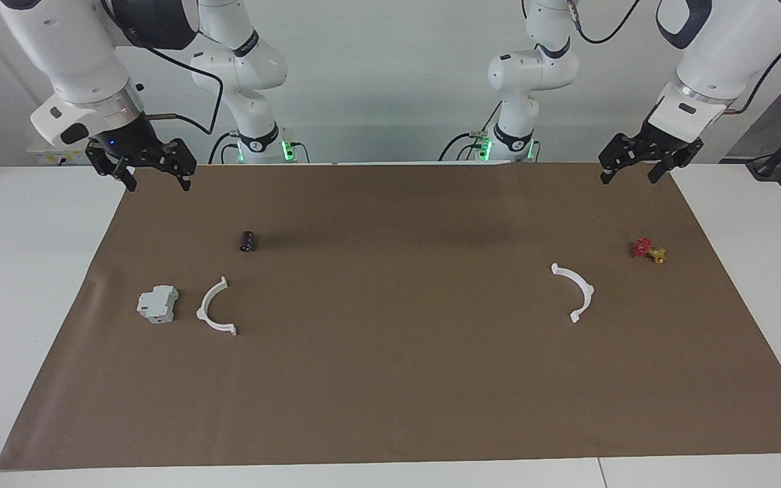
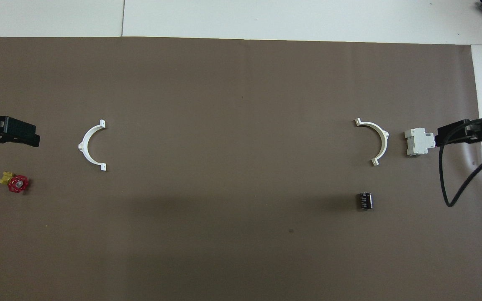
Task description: Assemble drain pipe with both arms
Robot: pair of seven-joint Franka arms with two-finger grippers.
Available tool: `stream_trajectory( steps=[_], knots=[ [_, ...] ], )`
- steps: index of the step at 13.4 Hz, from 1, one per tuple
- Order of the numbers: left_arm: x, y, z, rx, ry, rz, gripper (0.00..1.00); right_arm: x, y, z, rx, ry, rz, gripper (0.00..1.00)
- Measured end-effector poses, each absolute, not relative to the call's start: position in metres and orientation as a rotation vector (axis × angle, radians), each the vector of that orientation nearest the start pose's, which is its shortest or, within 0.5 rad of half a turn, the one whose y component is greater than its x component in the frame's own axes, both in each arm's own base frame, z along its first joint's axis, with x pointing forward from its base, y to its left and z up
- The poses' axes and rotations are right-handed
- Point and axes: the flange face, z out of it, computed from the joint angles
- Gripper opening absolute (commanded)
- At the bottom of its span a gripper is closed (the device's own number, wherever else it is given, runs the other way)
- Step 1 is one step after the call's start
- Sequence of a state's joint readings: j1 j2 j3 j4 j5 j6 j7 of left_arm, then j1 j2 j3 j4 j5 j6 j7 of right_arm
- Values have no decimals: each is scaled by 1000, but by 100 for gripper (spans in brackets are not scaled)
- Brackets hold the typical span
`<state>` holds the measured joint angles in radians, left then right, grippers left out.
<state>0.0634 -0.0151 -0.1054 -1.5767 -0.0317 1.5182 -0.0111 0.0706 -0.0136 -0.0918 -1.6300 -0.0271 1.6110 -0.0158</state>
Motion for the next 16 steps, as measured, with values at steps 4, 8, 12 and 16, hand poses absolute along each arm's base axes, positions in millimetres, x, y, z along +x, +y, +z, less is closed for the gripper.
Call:
stream_trajectory(
  steps=[4, 8, 12, 16],
  knots=[
    [544, -27, 625, -3169, 50, 71, 100, 575, -21, 543, -3122, -216, -122, 100],
    [544, -27, 625, -3169, 50, 71, 100, 619, -43, 426, -3074, -573, -162, 100],
    [544, -27, 624, -3169, 50, 76, 100, 626, -50, 333, -3047, -735, -195, 90],
    [544, -27, 622, -3169, 50, 81, 100, 621, -51, 299, -3024, -817, -199, 36]
  ],
)
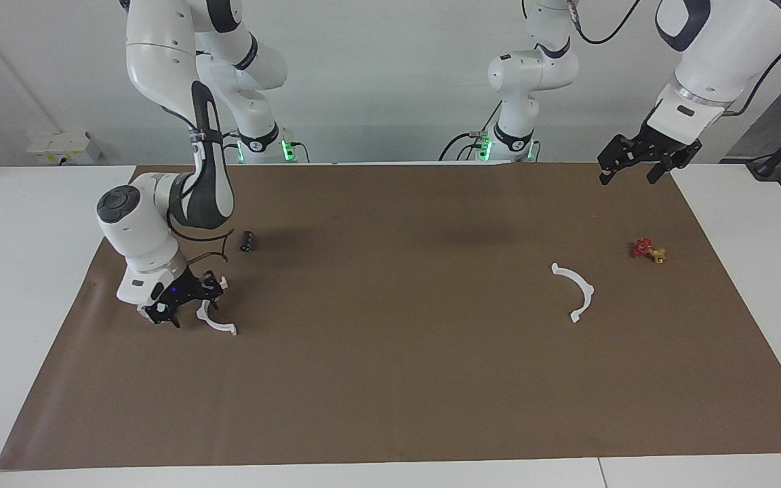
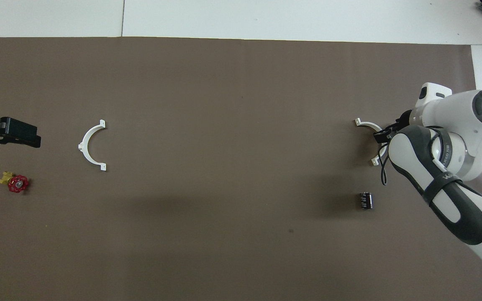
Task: Assemble drain pipe with both arms
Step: 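Grasp the white half-ring nearest the right gripper with the right gripper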
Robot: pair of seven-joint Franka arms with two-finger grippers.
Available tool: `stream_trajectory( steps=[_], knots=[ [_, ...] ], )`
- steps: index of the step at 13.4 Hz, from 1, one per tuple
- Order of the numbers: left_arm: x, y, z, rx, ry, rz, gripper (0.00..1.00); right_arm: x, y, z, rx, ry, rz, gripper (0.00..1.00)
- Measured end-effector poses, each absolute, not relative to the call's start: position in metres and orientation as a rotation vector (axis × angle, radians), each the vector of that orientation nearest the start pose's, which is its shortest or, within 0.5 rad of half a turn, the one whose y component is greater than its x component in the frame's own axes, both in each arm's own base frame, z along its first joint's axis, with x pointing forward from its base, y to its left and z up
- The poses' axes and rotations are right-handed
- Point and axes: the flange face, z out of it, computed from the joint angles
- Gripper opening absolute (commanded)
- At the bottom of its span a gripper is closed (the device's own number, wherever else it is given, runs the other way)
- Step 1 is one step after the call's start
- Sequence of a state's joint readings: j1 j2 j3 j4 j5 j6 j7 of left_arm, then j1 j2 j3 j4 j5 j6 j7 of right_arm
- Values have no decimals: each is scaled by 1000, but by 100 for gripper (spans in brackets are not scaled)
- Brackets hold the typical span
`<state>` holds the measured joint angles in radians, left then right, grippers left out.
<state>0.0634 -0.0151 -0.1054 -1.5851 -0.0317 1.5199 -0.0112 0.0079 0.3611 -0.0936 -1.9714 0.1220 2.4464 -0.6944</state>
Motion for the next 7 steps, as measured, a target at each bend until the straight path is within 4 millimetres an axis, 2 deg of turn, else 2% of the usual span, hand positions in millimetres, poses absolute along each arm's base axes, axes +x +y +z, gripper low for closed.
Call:
stream_trajectory(
  steps=[2, 5, 7],
  knots=[
    [544, -27, 621, -3169, 50, 80, 100, 621, -51, 293, -3015, -839, -197, 0],
    [544, -27, 621, -3169, 50, 74, 100, 620, -51, 293, -3009, -825, -201, 0],
    [545, -27, 620, -3169, 50, 72, 100, 626, -51, 301, -3005, -801, -218, 0]
  ],
)
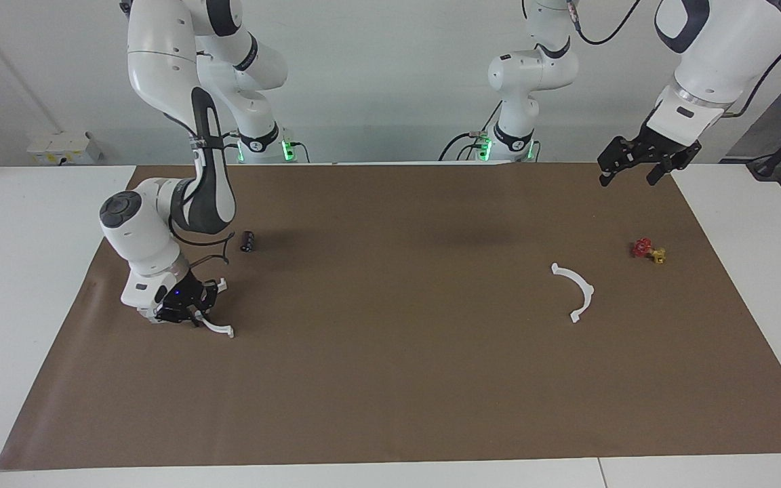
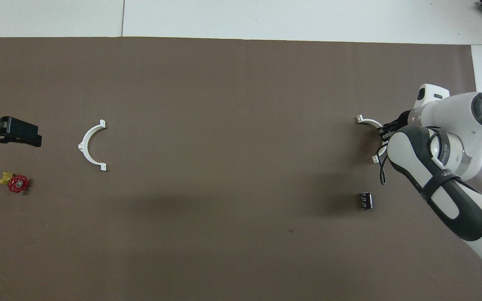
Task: Assemble drain pipe with both arms
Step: 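Grasp the white half-ring nearest the right gripper with the right gripper, then carry the white half-ring with the right gripper toward the table center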
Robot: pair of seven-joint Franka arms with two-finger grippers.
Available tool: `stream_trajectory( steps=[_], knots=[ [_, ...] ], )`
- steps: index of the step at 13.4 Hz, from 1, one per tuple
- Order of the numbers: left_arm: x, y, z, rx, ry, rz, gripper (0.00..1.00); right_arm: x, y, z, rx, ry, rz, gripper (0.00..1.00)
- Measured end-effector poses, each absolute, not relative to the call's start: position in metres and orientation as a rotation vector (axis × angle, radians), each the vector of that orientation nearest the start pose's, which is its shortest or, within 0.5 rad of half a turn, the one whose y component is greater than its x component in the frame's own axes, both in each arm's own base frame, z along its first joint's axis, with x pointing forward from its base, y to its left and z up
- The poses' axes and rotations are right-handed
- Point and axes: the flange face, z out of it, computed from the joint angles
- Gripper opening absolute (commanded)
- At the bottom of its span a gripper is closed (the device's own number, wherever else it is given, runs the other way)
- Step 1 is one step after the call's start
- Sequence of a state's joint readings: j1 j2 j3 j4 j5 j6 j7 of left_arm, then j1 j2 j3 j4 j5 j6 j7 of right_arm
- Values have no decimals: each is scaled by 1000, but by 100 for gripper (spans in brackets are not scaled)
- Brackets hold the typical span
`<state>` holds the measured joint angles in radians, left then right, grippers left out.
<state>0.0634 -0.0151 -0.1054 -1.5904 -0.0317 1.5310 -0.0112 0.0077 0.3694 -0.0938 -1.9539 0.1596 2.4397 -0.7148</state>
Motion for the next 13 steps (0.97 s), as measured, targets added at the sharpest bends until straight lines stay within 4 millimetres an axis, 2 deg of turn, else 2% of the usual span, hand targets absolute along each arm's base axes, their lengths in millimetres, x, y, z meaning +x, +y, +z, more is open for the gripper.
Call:
stream_trajectory(
  steps=[2, 3, 4, 5, 7, 9, 10, 11, 13],
  knots=[
    [545, -27, 620, -3169, 50, 72, 100, 639, -45, 328, -3008, -684, -182, 0],
    [545, -27, 619, -3169, 49, 71, 100, 645, -35, 345, -3013, -593, -163, 0],
    [545, -27, 616, -3169, 49, 64, 100, 649, -15, 358, -3019, -519, -149, 0],
    [545, -27, 613, -3169, 48, 57, 100, 651, 15, 364, -3027, -454, -140, 0],
    [544, -27, 608, -3168, 47, 53, 100, 646, 88, 363, -3045, -345, -119, 0],
    [542, -27, 608, -3168, 47, 51, 100, 632, 162, 359, -3054, -324, -102, 0],
    [542, -27, 609, -3168, 47, 48, 100, 624, 193, 354, -3055, -331, -99, 0],
    [541, -27, 609, -3168, 47, 45, 100, 619, 217, 348, -3056, -324, -104, 0],
    [541, -27, 607, -3168, 46, 44, 100, 609, 251, 332, -3061, -311, -107, 0]
  ],
)
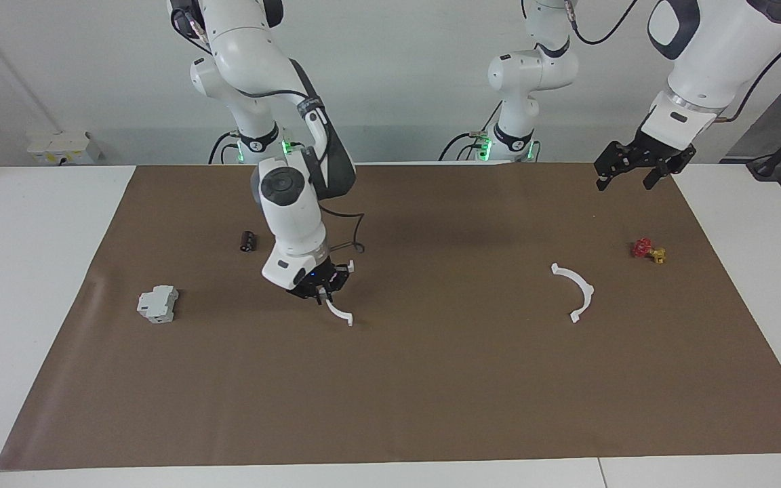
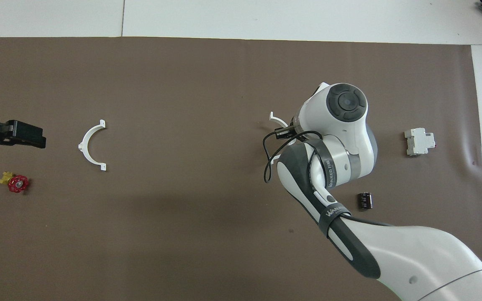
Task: Assemble drain pipe with both arms
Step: 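Carry the white half-ring with the right gripper toward the table center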
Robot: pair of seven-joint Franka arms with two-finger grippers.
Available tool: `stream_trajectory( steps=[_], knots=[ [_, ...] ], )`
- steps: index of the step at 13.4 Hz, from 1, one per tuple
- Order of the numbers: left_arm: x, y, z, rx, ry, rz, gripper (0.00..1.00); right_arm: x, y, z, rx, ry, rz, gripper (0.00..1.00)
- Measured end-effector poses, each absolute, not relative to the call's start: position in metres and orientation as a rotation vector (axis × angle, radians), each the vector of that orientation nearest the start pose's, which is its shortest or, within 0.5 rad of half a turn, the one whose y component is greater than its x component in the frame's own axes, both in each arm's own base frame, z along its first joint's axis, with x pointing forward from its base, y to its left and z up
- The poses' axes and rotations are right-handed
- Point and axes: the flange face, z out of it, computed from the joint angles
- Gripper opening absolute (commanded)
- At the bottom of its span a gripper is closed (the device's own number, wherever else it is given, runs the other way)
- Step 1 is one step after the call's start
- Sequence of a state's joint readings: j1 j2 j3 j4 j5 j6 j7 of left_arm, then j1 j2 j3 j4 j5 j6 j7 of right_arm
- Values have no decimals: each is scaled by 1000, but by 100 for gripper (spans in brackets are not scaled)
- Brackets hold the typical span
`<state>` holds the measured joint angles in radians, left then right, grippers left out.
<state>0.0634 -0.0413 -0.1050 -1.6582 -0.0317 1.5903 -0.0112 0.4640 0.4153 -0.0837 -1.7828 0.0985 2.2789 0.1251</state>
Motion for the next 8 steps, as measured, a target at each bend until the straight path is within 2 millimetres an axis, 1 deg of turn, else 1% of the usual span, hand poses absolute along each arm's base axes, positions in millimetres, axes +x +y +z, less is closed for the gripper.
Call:
stream_trajectory(
  steps=[3, 4, 6, 8],
  knots=[
    [542, -27, 606, -3168, 46, 44, 100, 595, 294, 309, -3060, -292, -119, 0],
    [542, -27, 606, -3168, 46, 43, 100, 590, 304, 305, -3059, -303, -119, 0],
    [542, -27, 605, -3168, 45, 35, 100, 585, 315, 303, -3056, -331, -121, 0],
    [543, -27, 598, -3167, 44, 16, 100, 582, 320, 300, -3053, -345, -136, 0]
  ],
)
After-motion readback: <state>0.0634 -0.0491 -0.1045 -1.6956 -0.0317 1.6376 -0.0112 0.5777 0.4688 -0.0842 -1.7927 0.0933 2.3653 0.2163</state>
